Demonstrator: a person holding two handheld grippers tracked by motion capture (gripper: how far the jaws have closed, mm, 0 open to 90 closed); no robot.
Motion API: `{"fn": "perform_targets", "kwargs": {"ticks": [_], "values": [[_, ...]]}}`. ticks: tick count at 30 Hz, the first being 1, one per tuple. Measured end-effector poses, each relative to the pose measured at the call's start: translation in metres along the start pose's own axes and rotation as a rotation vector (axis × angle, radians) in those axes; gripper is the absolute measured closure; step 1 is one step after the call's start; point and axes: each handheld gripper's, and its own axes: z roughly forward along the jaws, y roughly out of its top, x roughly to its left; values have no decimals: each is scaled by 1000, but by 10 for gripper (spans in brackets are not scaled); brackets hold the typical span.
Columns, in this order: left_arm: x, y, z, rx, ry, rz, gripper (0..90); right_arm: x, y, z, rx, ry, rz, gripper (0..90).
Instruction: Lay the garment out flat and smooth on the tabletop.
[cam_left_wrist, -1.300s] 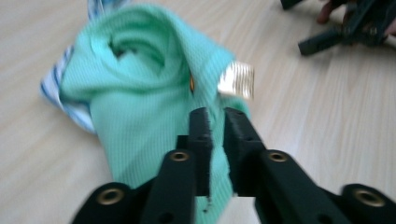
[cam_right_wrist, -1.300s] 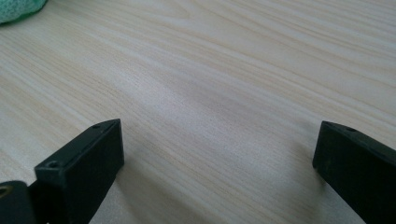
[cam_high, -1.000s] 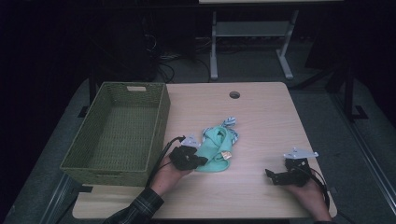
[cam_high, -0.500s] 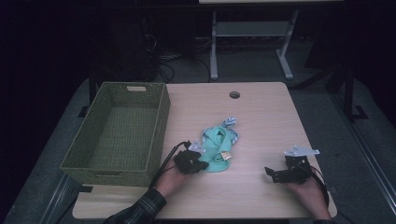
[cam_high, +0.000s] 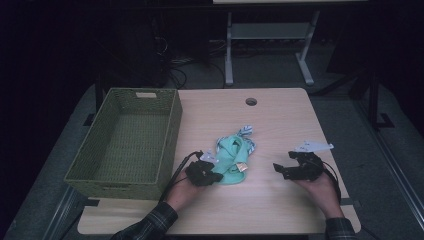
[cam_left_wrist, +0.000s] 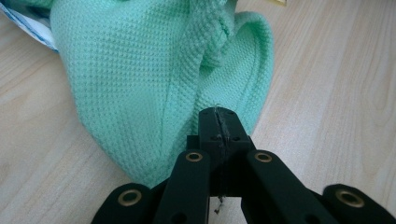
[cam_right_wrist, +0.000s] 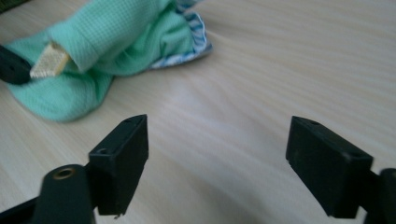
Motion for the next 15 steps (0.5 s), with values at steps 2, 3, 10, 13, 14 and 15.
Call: {"fn": "perform_targets", "kwargs": {"ticks": [2, 3, 10, 13, 14, 15], "values": [[-1, 1, 0, 3, 3, 2, 894, 1, 8, 4, -4, 11, -3, 254], [-1, 1, 0, 4, 4, 3, 894, 1, 12, 7, -8, 19, -8, 282], [0, 1, 0, 7, 5, 3, 894, -2, 35, 29, -12, 71, -23, 454], [-1, 2, 0, 11, 7, 5, 895, -6, 43, 41, 1, 85, -21, 510], [-2, 2, 0, 8, 8, 1, 894, -7, 45, 45, 2, 87, -21, 535], [-2, 2, 0, 7, 10, 2, 894, -8, 47, 48, 3, 92, -15, 550]]}}
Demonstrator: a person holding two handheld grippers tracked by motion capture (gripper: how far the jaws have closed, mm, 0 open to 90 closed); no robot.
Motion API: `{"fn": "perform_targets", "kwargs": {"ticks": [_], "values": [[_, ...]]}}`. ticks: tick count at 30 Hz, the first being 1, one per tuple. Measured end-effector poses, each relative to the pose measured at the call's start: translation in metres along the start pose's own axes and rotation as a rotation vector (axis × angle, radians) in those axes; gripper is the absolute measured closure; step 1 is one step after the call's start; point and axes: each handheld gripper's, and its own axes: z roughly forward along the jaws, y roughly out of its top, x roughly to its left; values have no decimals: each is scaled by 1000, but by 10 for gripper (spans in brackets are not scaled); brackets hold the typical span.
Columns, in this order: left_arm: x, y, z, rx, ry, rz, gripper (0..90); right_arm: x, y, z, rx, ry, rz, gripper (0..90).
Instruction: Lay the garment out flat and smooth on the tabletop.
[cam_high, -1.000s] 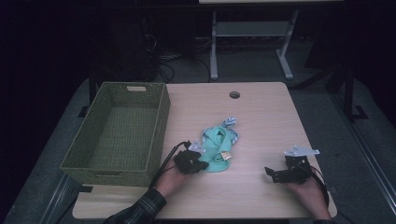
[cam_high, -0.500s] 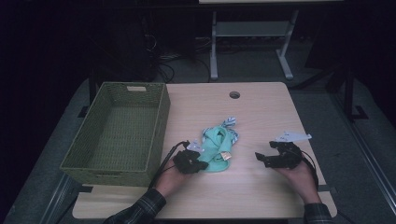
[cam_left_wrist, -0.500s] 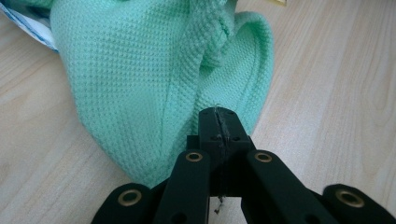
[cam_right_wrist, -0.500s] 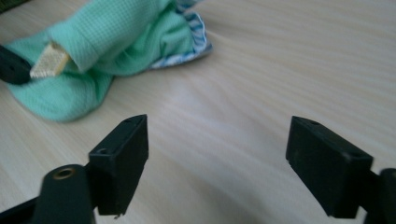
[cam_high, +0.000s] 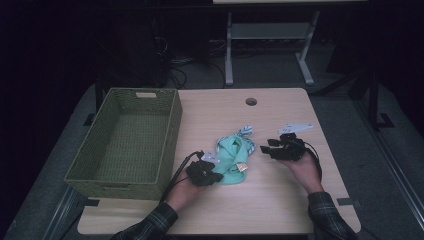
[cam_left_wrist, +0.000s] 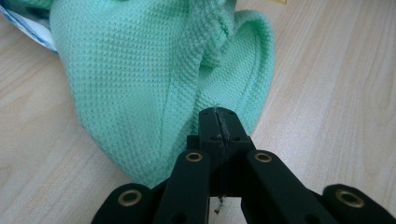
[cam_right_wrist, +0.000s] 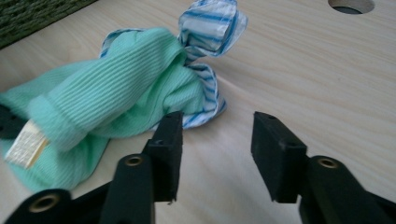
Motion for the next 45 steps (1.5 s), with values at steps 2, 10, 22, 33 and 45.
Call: {"fn": "perform_targets", "kwargs": {"ticks": [2, 10, 22, 33, 45], "values": [[0, 0, 0, 2, 0, 4, 894, -4, 4, 8, 8, 8, 4, 576], [0, 0, 0, 1, -2, 2, 895, -7, 19, 41, 59, 38, -4, 664], [-1, 1, 1, -3, 0, -5, 894, -6, 23, 61, 101, 37, -13, 863], [1, 1, -1, 13, -3, 19, 894, -10, 33, 49, 63, 3, -23, 893], [0, 1, -1, 13, -9, 12, 894, -26, 50, 28, 34, -79, -41, 897]]}}
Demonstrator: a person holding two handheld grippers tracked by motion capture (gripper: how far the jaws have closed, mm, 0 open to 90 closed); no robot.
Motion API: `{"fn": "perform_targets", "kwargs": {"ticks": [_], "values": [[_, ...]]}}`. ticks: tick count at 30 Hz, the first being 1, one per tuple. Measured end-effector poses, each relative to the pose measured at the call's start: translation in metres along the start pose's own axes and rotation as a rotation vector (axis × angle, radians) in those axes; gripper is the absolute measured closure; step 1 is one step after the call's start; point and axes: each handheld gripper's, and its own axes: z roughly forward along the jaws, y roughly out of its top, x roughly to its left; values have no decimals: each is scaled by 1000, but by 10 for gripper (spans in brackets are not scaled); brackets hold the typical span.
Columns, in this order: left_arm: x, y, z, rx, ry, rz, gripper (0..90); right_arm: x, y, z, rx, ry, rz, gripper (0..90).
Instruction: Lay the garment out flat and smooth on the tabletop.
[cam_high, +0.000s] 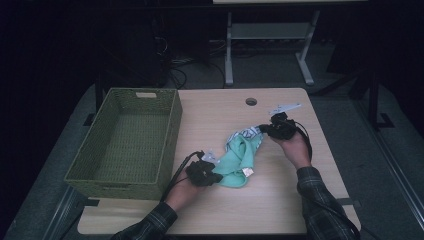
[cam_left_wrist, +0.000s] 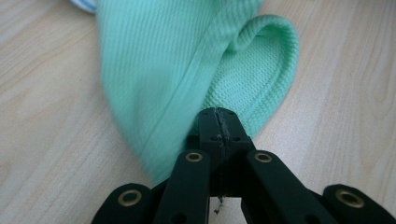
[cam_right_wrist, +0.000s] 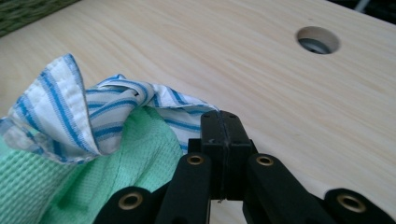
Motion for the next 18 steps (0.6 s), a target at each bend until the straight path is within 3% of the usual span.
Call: {"fn": "perform_targets", "kwargs": {"ticks": [12, 15, 18], "values": [[0, 0, 0, -2, -5, -9, 894, -29, -7, -3, -11, -129, 64, 898], [0, 0, 0, -4, -8, -15, 894, -31, -10, -2, -14, -112, 87, 880], [2, -1, 0, 1, -13, -10, 893, -30, -14, -3, -39, -87, 100, 757]]}}
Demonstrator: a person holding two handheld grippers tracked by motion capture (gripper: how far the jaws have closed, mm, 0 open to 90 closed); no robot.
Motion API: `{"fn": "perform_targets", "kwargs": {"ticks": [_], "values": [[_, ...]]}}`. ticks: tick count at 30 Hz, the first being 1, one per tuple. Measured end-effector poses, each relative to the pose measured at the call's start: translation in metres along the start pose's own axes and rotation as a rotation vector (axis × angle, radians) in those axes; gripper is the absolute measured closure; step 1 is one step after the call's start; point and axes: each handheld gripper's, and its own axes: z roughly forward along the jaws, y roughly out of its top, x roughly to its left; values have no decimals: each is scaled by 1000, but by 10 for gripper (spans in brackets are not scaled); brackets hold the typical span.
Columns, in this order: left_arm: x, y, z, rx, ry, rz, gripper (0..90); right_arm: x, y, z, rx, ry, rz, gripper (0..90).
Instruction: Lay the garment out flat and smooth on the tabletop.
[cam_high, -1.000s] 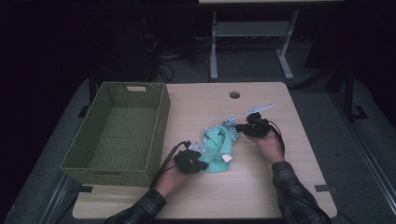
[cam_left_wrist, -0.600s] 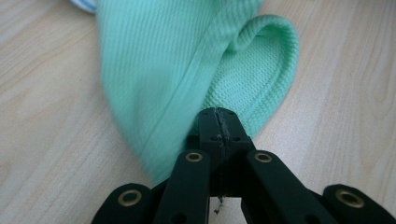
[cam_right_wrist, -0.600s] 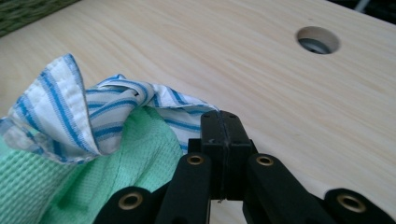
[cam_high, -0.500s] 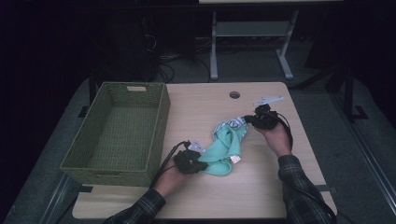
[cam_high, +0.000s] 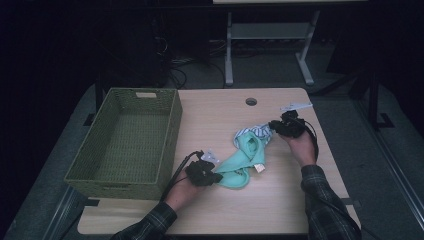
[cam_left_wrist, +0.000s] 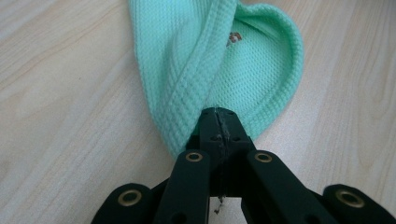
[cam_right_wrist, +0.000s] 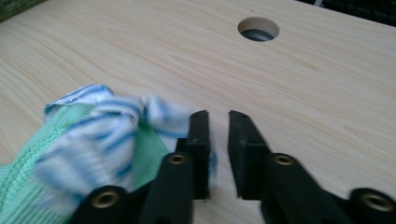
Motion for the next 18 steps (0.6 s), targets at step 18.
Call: {"fn": "perform_targets", "kwargs": {"ticks": [18], "values": [[-3, 2, -2, 1, -9, 1, 816, 14, -26, -42, -37, 99, 1, 898]]}}
